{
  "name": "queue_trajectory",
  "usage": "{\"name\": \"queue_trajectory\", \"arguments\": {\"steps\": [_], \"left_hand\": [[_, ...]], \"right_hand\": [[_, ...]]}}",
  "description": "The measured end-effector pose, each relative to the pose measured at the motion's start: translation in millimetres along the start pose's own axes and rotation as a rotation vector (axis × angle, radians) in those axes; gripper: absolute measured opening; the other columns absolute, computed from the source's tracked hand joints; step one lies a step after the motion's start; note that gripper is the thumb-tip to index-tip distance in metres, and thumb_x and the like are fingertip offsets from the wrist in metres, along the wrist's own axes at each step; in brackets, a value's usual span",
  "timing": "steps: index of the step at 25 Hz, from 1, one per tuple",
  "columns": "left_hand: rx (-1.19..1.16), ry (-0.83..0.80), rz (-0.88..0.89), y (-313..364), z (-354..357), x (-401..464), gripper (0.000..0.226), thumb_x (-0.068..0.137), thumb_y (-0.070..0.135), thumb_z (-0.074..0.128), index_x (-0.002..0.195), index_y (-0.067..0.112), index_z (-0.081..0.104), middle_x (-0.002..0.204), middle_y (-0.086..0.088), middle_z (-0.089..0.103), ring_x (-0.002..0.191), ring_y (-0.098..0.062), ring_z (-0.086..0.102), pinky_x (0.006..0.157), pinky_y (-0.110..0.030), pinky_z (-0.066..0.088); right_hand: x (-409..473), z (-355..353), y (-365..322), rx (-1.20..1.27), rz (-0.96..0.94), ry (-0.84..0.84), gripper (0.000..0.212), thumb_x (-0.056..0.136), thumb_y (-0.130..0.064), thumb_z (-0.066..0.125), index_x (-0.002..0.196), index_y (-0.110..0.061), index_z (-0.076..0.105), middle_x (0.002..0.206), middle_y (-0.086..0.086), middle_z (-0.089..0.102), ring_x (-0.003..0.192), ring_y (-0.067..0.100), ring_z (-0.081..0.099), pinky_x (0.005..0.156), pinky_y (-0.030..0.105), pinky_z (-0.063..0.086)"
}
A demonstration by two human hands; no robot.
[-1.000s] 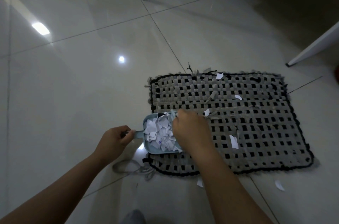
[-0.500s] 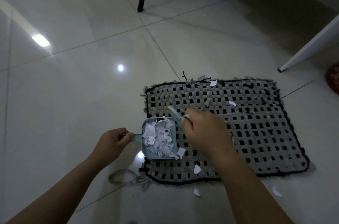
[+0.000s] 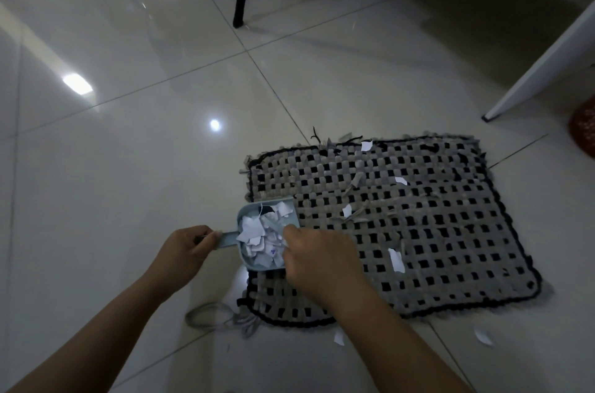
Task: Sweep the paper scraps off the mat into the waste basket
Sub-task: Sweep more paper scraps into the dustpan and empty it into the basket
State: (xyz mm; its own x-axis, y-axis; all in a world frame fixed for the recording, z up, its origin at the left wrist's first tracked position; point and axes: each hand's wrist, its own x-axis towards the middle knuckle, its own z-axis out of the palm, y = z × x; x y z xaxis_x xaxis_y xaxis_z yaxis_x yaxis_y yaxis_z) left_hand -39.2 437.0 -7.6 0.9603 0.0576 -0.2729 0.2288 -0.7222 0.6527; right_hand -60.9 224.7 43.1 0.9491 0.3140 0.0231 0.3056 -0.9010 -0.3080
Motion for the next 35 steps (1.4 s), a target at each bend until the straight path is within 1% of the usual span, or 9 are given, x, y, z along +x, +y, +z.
{"name": "queue_trajectory", "arguments": {"steps": [3, 5, 10, 14, 19, 22, 26, 30, 35], "left_hand": [[-0.07, 0.029, 0.013, 32, 1, 8, 0.038, 0.09, 0.018, 0.052, 0.052, 0.012, 0.049, 0.045, -0.002, 0.041, 0.044, -0.017, 0.034, 0.049, -0.028, 0.026], [-0.105, 0.021, 0.05, 63, 6, 18, 0.038, 0.091, 0.019, 0.051, 0.053, 0.011, 0.05, 0.046, -0.001, 0.041, 0.043, -0.015, 0.033, 0.049, -0.027, 0.025], [-0.137, -0.035, 0.196, 172, 32, 50, 0.039, 0.091, 0.023, 0.049, 0.055, 0.006, 0.052, 0.047, -0.001, 0.044, 0.043, -0.015, 0.037, 0.047, -0.024, 0.028], [-0.219, -0.068, 0.3, 293, 74, 65, 0.036, 0.091, 0.022, 0.047, 0.06, 0.005, 0.053, 0.053, -0.01, 0.041, 0.045, -0.019, 0.033, 0.048, -0.027, 0.024], [-0.38, -0.064, 0.432, 456, 138, 57, 0.034, 0.087, 0.019, 0.048, 0.068, -0.006, 0.061, 0.059, -0.015, 0.041, 0.052, -0.021, 0.033, 0.049, -0.028, 0.024], [-0.403, -0.078, 0.514, 545, 186, 55, 0.031, 0.086, 0.019, 0.048, 0.062, 0.001, 0.055, 0.056, -0.012, 0.042, 0.057, -0.023, 0.037, 0.048, -0.028, 0.028], [-0.145, -0.066, 0.697, 614, 255, 58, 0.035, 0.092, 0.02, 0.042, 0.059, 0.007, 0.042, 0.066, -0.011, 0.05, 0.068, -0.026, 0.045, 0.054, -0.029, 0.028], [0.309, 0.09, 0.867, 622, 302, 48, 0.03, 0.096, 0.027, 0.034, 0.098, 0.004, 0.054, 0.107, -0.019, 0.061, 0.098, -0.036, 0.057, 0.072, -0.034, 0.037], [0.568, 0.202, 0.962, 614, 325, 42, 0.026, 0.095, 0.02, 0.037, 0.111, 0.005, 0.051, 0.108, -0.017, 0.063, 0.098, -0.037, 0.059, 0.072, -0.04, 0.043]], "right_hand": [[6, -17, 23, 0.019, 0.016, 0.072, 0.01, 0.068, -0.013, 0.059, 0.062, -0.013, 0.052, 0.042, 0.001, 0.053, 0.038, 0.003, -0.001, 0.039, 0.014, -0.001], [7, -37, 44, -0.017, 0.033, 0.105, 0.008, 0.064, -0.013, 0.06, 0.06, -0.013, 0.053, 0.037, 0.001, 0.044, 0.032, 0.006, 0.002, 0.037, 0.013, -0.001], [-1, -100, 125, -0.065, 0.131, 0.217, 0.017, 0.073, -0.017, 0.053, 0.059, -0.014, 0.043, 0.042, 0.003, 0.045, 0.03, 0.016, 0.027, 0.038, 0.014, 0.009], [-15, -192, 207, -0.206, 0.199, 0.367, 0.022, 0.085, -0.023, 0.046, 0.072, -0.007, 0.055, 0.071, 0.02, 0.066, 0.065, 0.037, 0.061, 0.049, 0.03, 0.025], [-53, -307, 308, -0.271, 0.39, 0.54, 0.02, 0.089, -0.024, 0.05, 0.088, -0.008, 0.062, 0.092, 0.019, 0.069, 0.086, 0.037, 0.061, 0.063, 0.035, 0.04], [-77, -341, 368, -0.301, 0.532, 0.612, 0.021, 0.092, -0.025, 0.047, 0.093, -0.009, 0.06, 0.097, 0.019, 0.068, 0.089, 0.036, 0.06, 0.064, 0.034, 0.036], [-110, -308, 440, -0.171, 0.749, 0.72, 0.021, 0.094, -0.027, 0.045, 0.099, -0.016, 0.062, 0.098, 0.012, 0.069, 0.085, 0.031, 0.061, 0.066, 0.033, 0.042], [-138, -233, 473, 0.051, 0.948, 0.775, 0.026, 0.095, -0.029, 0.044, 0.114, -0.025, 0.061, 0.1, 0.011, 0.07, 0.093, 0.033, 0.064, 0.073, 0.034, 0.049], [-139, -205, 473, 0.152, 0.942, 0.974, 0.032, 0.096, -0.025, 0.044, 0.126, -0.028, 0.055, 0.094, 0.013, 0.07, 0.085, 0.035, 0.063, 0.064, 0.031, 0.041]]}}
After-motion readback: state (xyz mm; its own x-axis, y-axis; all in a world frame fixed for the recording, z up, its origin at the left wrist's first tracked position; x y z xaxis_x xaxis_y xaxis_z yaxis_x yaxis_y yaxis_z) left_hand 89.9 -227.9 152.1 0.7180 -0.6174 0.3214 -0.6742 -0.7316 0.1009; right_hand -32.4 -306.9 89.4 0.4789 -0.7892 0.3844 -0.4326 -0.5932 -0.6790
